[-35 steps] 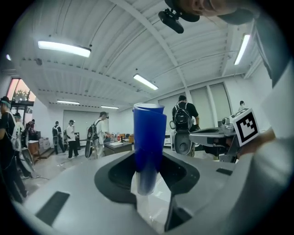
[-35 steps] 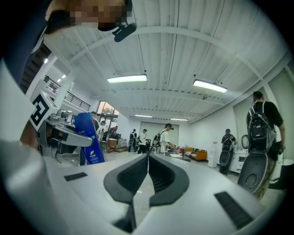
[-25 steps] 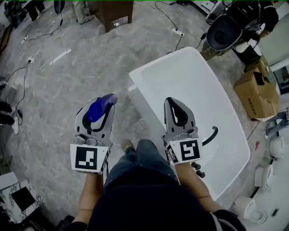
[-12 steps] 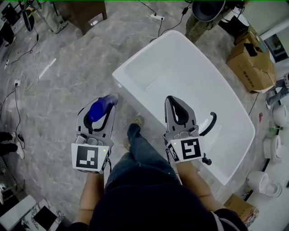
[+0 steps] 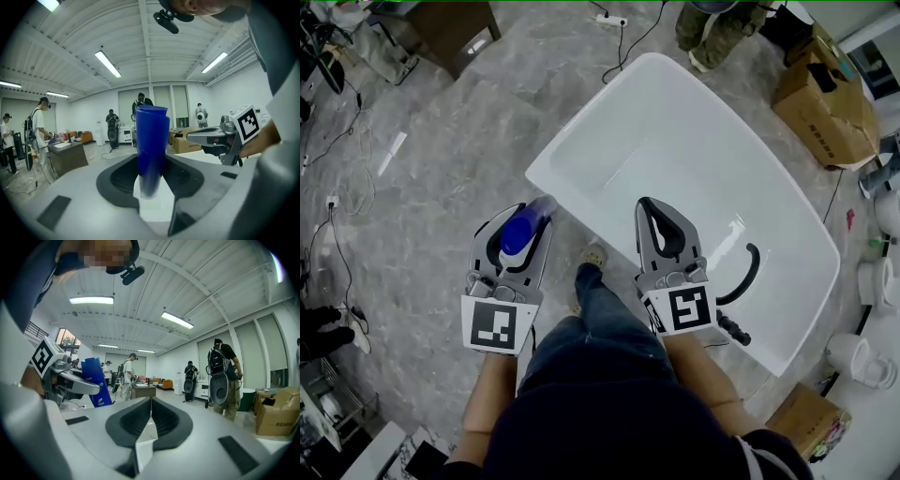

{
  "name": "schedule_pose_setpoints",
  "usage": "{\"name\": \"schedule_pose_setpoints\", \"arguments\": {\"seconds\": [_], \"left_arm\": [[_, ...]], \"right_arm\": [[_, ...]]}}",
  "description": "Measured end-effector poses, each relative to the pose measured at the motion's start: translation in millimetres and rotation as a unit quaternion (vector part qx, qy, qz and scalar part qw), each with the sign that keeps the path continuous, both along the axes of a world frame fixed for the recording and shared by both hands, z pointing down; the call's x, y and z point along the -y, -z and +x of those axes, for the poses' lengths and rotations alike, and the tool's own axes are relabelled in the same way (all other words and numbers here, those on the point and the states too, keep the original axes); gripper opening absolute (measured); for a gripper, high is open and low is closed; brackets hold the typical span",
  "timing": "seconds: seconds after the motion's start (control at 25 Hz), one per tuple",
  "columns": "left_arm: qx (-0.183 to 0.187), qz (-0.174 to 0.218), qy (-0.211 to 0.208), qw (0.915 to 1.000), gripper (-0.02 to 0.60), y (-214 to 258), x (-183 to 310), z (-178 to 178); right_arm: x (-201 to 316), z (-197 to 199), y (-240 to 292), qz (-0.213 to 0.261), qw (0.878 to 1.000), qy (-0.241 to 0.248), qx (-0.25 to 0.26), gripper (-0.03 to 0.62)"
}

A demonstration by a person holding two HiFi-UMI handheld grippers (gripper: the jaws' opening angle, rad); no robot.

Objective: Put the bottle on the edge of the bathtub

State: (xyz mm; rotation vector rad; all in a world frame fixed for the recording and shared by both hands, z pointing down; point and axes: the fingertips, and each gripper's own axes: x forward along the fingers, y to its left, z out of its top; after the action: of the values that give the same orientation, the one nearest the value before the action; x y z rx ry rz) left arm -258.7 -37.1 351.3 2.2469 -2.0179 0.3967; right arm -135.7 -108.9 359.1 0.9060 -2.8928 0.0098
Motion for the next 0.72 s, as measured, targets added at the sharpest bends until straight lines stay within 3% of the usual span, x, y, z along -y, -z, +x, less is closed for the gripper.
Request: {"name": "schedule_pose_setpoints", "arguments": {"seconds": [0.32, 0.72], "left_arm": [[0.002, -0.014, -0.039, 0.9991, 0.169, -30, 53, -12], [-0.002, -0.053, -0.100, 0.9936, 0.169, -82, 89, -4]], "right_arm": [[40, -28, -26, -0.019, 1.000, 0.003, -0.004, 0.028], [64, -28, -53, -0.028, 1.000, -0.012, 0.001, 0.029]]}}
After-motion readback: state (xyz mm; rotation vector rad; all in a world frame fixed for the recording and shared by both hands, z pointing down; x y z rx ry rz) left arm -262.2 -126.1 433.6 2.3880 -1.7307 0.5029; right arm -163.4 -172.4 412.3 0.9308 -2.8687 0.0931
